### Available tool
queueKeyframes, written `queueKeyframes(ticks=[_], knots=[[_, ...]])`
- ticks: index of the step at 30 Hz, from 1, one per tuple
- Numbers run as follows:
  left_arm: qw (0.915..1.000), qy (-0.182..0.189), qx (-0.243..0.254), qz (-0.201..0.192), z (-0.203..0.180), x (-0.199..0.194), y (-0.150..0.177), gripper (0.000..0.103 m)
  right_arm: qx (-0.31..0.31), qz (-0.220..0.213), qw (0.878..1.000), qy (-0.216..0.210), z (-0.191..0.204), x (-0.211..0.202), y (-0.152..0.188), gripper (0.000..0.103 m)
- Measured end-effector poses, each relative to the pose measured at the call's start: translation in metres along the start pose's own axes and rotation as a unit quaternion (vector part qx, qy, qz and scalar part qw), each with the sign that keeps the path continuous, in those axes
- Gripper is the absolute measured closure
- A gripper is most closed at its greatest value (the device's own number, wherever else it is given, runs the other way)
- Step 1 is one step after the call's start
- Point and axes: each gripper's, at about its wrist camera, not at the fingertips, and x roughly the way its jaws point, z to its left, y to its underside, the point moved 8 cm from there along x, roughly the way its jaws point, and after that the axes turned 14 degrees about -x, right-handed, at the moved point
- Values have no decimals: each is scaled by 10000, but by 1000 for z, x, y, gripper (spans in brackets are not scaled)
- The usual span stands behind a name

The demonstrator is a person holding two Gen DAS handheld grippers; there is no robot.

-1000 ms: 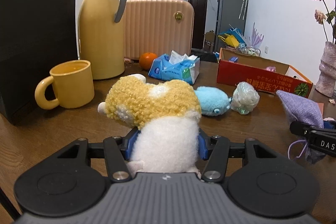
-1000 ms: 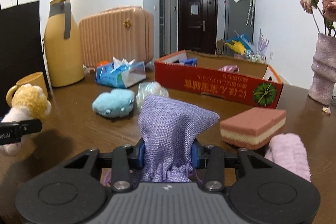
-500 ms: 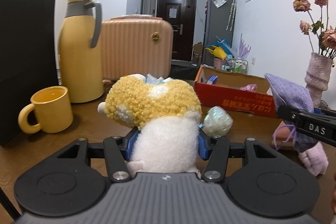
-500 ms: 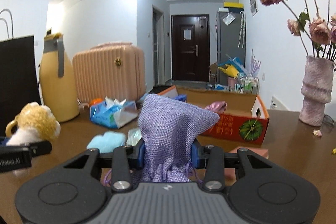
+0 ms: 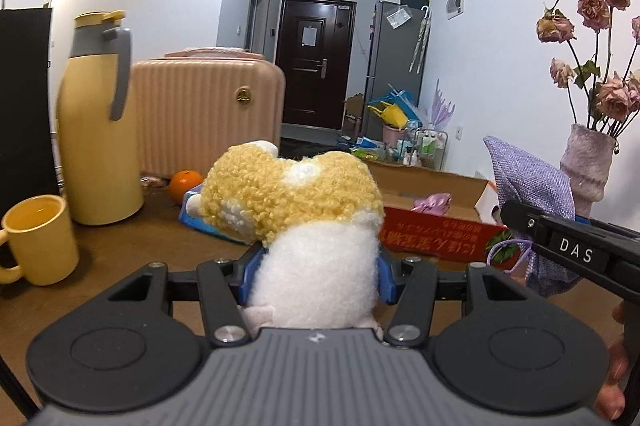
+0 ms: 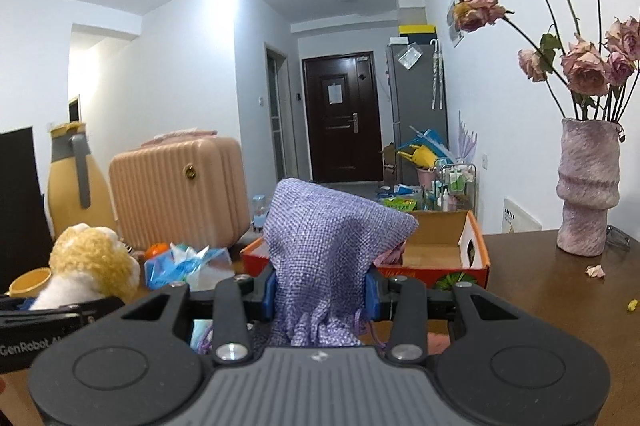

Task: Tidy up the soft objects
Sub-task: 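Carry the plush toy and burlap bag in both grippers toward the cardboard box, then lower the yellow plush and purple bag over the box opening with both grippers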

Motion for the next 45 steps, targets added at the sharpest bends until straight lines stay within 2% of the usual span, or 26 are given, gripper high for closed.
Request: queueKeyframes(ticks=[14,30,45], knots=[[9997,107,-189,-53,-32,41,-15,48,131,-130,9996,195,-38,25,-20,64],[9991,25,-426,-78,-44,90,-34,48,121,-27,9998,160,-47,66,-29,64],[9989,72,-466,-80,-62,135,-45,48,12,120,9993,346,-66,111,-37,64]])
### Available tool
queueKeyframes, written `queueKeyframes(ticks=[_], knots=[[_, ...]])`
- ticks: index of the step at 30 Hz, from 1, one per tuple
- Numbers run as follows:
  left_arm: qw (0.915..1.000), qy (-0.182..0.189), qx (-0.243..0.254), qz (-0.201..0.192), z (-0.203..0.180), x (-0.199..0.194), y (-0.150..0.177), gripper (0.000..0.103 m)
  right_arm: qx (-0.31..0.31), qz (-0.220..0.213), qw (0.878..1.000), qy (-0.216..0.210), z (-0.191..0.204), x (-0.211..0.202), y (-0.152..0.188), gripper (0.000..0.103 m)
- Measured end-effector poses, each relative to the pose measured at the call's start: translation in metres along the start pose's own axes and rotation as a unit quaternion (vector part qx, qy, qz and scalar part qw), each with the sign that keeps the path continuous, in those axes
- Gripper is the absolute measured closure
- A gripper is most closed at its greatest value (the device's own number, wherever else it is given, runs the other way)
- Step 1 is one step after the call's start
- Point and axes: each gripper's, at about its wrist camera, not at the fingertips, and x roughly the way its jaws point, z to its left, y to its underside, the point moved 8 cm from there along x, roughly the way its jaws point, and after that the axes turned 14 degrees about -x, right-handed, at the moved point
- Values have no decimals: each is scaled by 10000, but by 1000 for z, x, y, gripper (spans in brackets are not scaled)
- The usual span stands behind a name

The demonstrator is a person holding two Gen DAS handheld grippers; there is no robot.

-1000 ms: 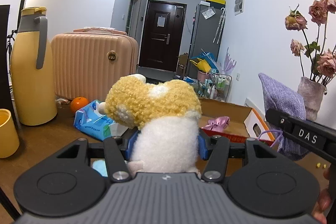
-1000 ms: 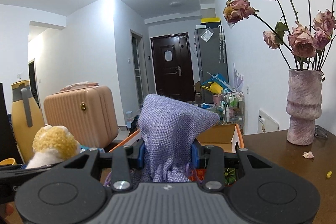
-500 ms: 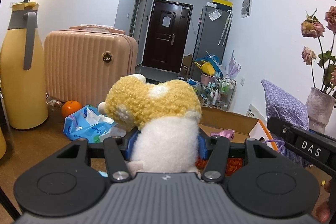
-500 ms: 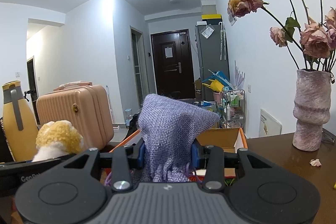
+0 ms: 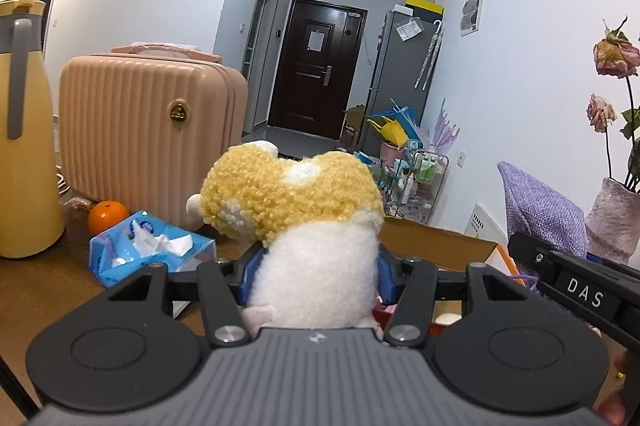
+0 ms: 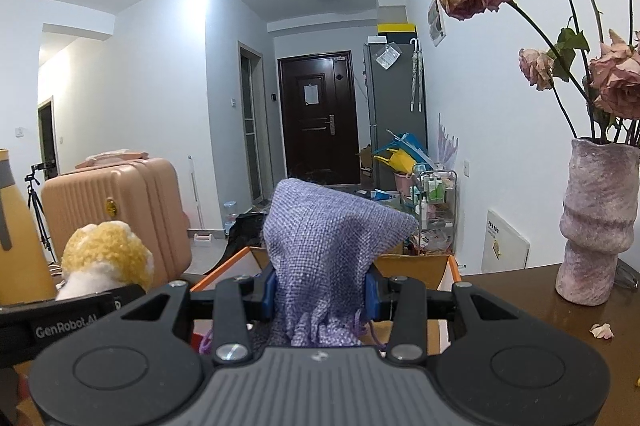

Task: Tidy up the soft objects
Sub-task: 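Lower the yellow plush and purple bag over the box opening with both grippers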

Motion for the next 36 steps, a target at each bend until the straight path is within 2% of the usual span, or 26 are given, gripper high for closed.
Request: queueKeyframes(ticks=[23,36], knots=[[9997,-128,207,69,-22,82,-6,48,-105,468,9987,170,-12,71,10,64],[9986,-326,402,142,-30,114,-1,48,-78,942,9949,339,-23,110,25,64]])
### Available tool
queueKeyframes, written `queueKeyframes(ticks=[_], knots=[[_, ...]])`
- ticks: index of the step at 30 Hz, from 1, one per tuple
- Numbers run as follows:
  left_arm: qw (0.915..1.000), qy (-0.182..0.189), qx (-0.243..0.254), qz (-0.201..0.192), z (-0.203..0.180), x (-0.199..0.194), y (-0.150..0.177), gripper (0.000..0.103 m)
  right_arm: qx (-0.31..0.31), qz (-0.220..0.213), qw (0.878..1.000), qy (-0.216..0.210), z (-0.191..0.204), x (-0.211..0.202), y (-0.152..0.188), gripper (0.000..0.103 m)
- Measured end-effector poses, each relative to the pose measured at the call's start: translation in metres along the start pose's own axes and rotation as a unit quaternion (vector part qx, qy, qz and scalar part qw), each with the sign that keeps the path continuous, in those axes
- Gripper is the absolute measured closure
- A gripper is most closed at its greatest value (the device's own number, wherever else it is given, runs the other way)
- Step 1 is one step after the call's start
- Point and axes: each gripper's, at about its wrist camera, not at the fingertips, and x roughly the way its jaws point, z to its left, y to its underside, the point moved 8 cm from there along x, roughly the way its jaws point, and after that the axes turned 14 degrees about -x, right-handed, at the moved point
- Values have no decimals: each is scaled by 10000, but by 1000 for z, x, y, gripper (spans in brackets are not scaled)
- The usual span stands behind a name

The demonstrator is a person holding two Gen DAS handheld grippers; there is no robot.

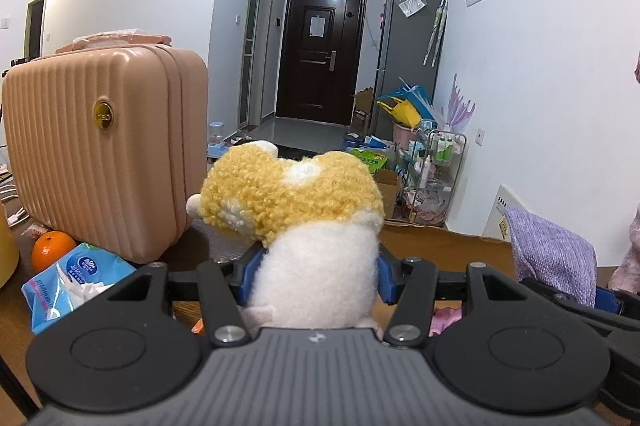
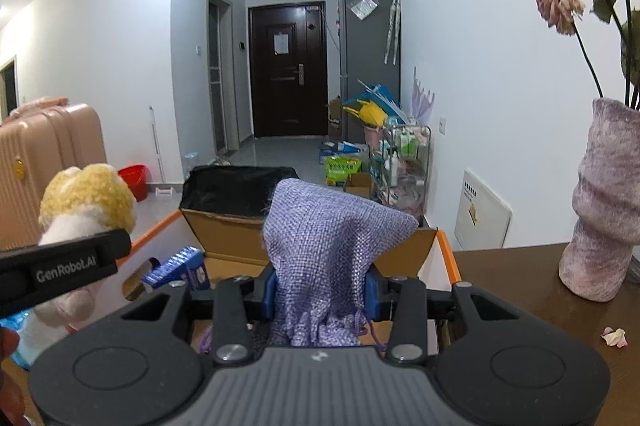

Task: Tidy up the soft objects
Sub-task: 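Lower the yellow plush and purple bag over the box opening with both grippers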

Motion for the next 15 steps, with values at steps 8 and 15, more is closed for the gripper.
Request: queueKeyframes(ticks=[8,15], knots=[[9998,-115,150,8,-1,14,9,48,90,64,9999,17,1,14,11,63],[9995,-206,247,-1,0,25,17,48,189,142,9997,80,-2,24,19,63]])
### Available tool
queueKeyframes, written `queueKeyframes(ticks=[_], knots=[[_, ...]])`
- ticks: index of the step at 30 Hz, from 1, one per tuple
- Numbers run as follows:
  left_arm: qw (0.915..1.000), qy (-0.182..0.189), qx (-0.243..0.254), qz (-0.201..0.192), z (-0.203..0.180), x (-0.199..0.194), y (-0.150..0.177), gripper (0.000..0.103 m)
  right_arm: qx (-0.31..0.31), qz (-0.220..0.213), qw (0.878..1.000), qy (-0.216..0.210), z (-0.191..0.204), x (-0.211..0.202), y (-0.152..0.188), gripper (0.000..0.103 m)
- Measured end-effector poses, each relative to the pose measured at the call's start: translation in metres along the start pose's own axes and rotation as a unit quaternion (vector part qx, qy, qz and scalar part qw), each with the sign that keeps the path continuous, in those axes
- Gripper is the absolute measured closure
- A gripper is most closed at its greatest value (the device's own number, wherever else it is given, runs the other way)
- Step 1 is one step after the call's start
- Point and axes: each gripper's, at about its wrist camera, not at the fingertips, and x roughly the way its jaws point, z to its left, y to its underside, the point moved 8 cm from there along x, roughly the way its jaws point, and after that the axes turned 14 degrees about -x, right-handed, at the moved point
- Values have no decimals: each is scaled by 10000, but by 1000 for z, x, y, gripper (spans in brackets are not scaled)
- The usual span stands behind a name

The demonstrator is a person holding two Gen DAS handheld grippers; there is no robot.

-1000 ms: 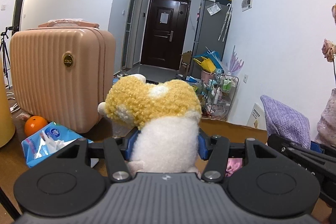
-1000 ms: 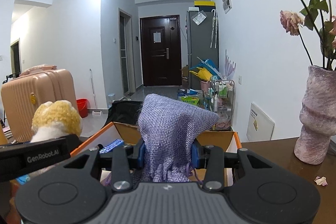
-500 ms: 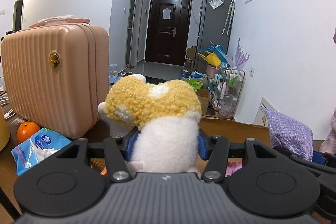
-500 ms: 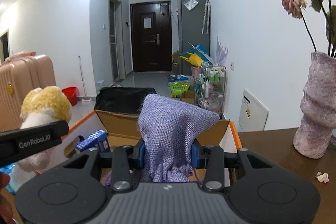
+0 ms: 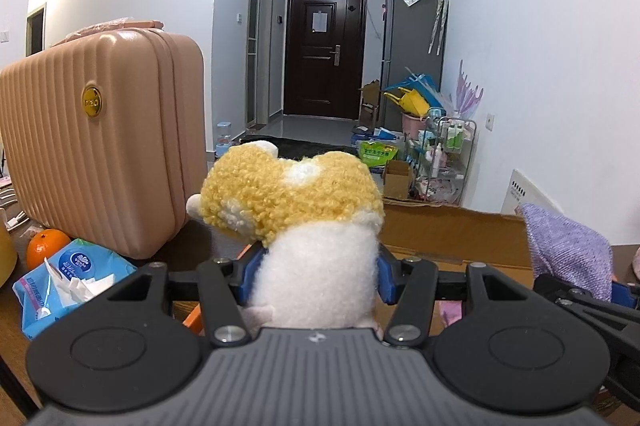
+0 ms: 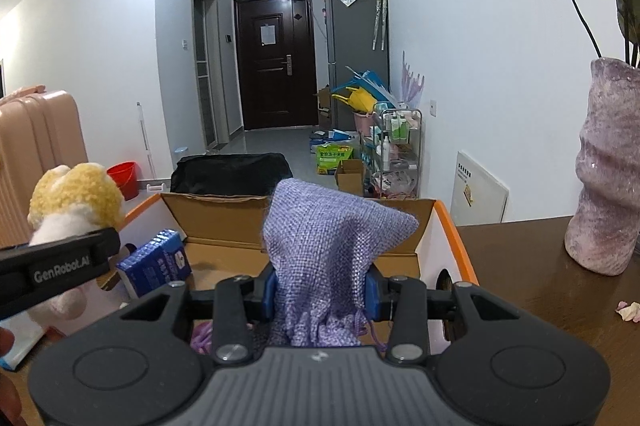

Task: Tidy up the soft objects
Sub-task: 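Lower the yellow plush and purple bag over the box opening with both grippers, then open both grippers to drop the plush and bag into the box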

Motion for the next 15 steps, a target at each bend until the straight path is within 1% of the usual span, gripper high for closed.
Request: queueKeyframes(ticks=[5,7,12,14,15], knots=[[10000,-49,55,-31,2,4,4,48,-261,15,9995,190,9,6,1,63],[10000,-54,75,-23,2,5,6,48,-324,46,9993,188,12,8,1,63],[10000,-1,50,-69,0,2,5,47,-261,10,9994,207,10,6,1,62],[10000,8,21,-56,1,2,5,46,-240,16,9995,205,10,6,1,61],[10000,19,-11,-44,2,2,5,46,-228,15,9995,204,8,8,2,56]])
